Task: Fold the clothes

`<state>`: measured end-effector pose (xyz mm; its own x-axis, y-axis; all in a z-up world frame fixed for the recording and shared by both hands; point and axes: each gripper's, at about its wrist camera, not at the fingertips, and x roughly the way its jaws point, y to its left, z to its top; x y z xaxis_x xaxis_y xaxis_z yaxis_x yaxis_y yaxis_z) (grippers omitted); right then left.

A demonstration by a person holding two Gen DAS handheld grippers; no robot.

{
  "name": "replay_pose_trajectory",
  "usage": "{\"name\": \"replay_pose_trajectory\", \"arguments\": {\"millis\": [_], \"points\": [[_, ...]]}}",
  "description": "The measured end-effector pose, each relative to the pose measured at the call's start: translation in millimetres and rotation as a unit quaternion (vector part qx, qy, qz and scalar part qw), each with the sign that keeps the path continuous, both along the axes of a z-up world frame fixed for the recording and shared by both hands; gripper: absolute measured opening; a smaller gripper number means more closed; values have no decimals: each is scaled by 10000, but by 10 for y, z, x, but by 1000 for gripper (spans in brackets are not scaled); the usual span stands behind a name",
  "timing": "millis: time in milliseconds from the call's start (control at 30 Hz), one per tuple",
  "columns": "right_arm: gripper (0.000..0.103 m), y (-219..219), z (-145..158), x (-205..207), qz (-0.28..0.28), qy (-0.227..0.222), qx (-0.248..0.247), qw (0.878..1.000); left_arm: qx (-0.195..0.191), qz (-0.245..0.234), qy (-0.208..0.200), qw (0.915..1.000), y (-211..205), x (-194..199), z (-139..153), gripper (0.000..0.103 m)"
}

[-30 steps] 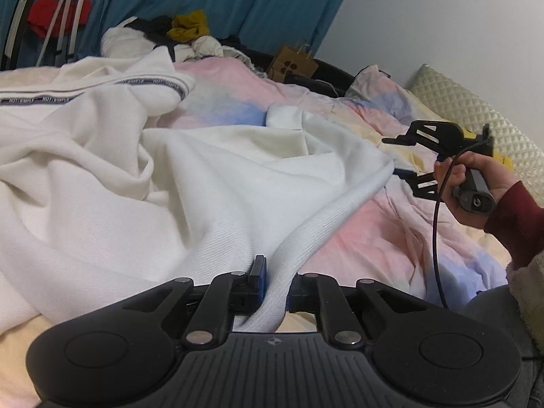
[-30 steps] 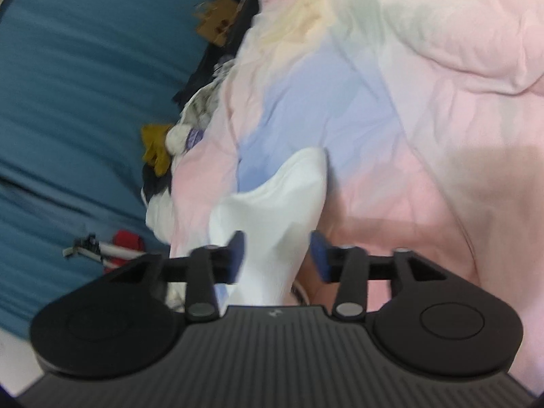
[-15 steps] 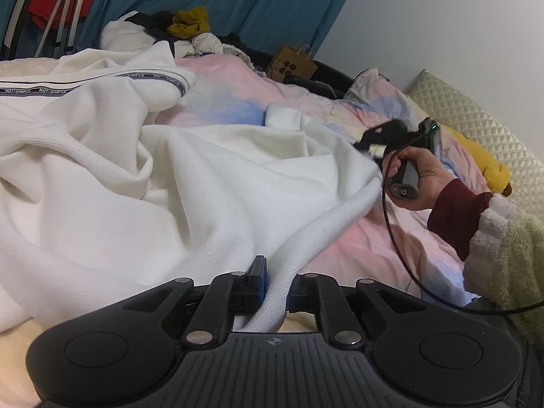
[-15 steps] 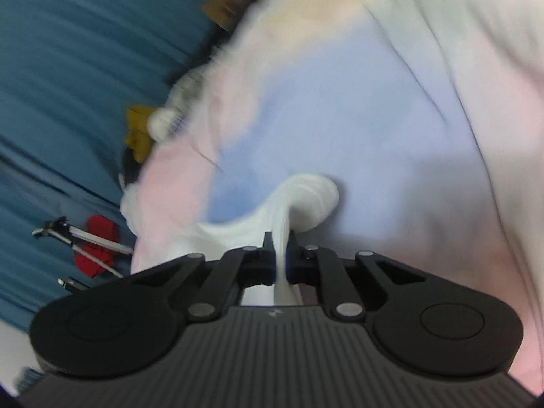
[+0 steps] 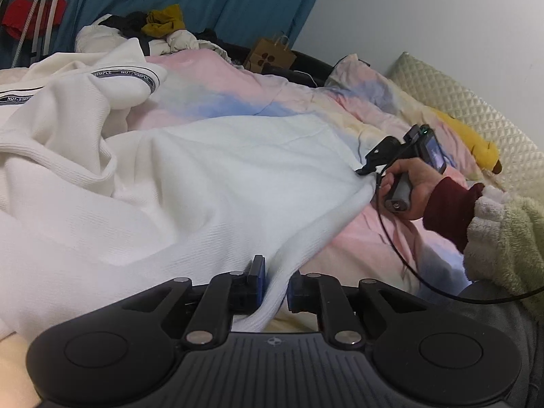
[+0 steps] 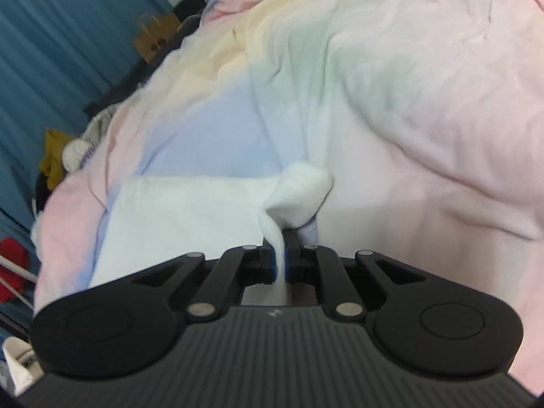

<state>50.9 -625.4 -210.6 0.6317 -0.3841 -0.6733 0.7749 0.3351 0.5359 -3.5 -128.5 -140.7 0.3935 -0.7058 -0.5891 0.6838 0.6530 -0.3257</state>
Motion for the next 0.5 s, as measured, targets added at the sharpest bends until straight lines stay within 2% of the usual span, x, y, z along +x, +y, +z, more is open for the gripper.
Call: {"name": "replay_pose_trajectory", "arguments": {"millis": [100, 133, 167, 200, 267, 300, 333, 400, 467, 500], "points": [[11, 95, 185, -52, -40, -26, -226, 9997, -51, 58, 72, 9999, 65, 15, 6, 14], [14, 128, 255, -83, -64, -30, -301, 9995, -69, 81, 99, 9999, 94, 22, 7, 17], [17, 168, 319, -113, -66, 11, -390, 9992, -96, 123, 148, 9998, 111, 26, 15, 25], [26, 225, 394, -144, -46, 86, -502, 9987, -150, 175, 214, 9995, 143, 26, 35, 30], [50, 377, 586, -224, -63, 201, -831, 9963, -259, 280, 344, 9987, 209, 24, 75, 47], [72, 459, 698, -282, -98, 235, -1034, 9943, -326, 353, 396, 9981, 249, 2, 107, 51], [86, 536, 809, -343, -138, 241, -1245, 9918, -402, 457, 451, 9971, 304, -19, 141, 58], [86, 680, 992, -397, -140, 248, -1578, 9871, -570, 666, 616, 9942, 420, -48, 210, 67], [86, 845, 1128, -436, -28, 299, -1770, 9838, -781, 1029, 798, 9884, 586, -77, 268, 81], [86, 931, 1181, -441, 53, 313, -1848, 9823, -883, 1233, 930, 9840, 687, -73, 287, 81]]}}
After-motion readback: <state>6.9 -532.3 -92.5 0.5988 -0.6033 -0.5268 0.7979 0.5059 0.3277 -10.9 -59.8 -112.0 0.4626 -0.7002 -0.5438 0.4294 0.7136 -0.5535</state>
